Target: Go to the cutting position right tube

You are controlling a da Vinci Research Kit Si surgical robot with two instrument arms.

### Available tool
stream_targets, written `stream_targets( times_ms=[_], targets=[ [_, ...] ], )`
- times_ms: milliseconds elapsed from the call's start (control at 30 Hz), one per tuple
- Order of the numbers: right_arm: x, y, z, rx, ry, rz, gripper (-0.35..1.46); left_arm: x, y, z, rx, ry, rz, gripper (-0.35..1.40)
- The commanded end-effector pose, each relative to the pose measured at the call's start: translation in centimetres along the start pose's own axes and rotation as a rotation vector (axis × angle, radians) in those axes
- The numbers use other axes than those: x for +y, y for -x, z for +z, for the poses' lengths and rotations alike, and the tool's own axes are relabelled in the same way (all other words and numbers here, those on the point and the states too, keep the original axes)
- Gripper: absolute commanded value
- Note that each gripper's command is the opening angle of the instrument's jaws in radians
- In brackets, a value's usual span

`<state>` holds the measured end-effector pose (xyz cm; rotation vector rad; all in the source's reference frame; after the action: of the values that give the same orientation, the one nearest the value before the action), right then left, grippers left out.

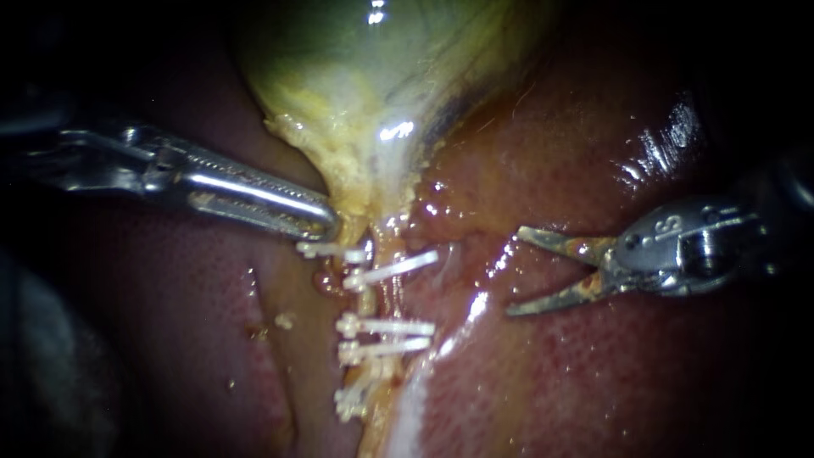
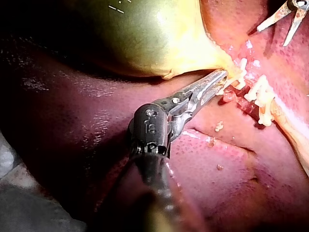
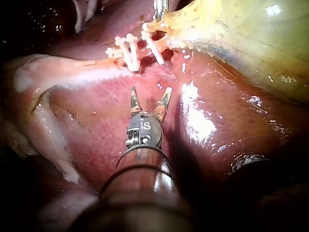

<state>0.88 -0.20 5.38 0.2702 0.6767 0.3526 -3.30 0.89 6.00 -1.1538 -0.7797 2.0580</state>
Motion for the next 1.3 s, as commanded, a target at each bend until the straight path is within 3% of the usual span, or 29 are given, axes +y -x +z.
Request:
stream_targets(
  times_ms=[33, 167, 333, 467, 533, 867, 1000, 1300],
  targets=[
    [0.00, 0.00, 0.00, 0.000, 0.000, 0.000, 1.45, 0.01, -0.01, -0.03, 0.000, 0.002, 0.000, -0.35],
    [0.00, 0.00, 0.00, 0.001, -0.006, 0.000, 1.45, 0.07, -0.09, -0.19, -0.003, 0.013, -0.005, -0.35],
    [0.00, 0.00, 0.00, 0.003, -0.015, 0.000, 1.45, 0.16, -0.33, -0.60, 0.011, -0.011, -0.020, -0.35],
    [-0.01, -0.01, 0.01, 0.005, -0.041, 0.001, 1.45, 0.19, -0.42, -0.79, 0.026, -0.021, -0.028, -0.35],
    [-0.02, -0.02, 0.03, 0.016, -0.088, 0.001, 1.43, 0.19, -0.42, -0.79, 0.026, -0.022, -0.028, -0.35],
    [-0.16, -0.11, 0.29, 0.082, -0.178, 0.074, 1.40, 0.19, -0.39, -0.76, 0.027, -0.024, -0.027, -0.35],
    [-0.22, -0.13, 0.46, 0.136, -0.220, 0.116, 1.40, 0.19, -0.39, -0.76, 0.027, -0.025, -0.027, -0.35],
    [-0.30, -0.11, 0.88, 0.180, -0.311, 0.198, 1.40, 0.18, -0.38, -0.75, 0.027, -0.025, -0.026, -0.35]
  ],
)
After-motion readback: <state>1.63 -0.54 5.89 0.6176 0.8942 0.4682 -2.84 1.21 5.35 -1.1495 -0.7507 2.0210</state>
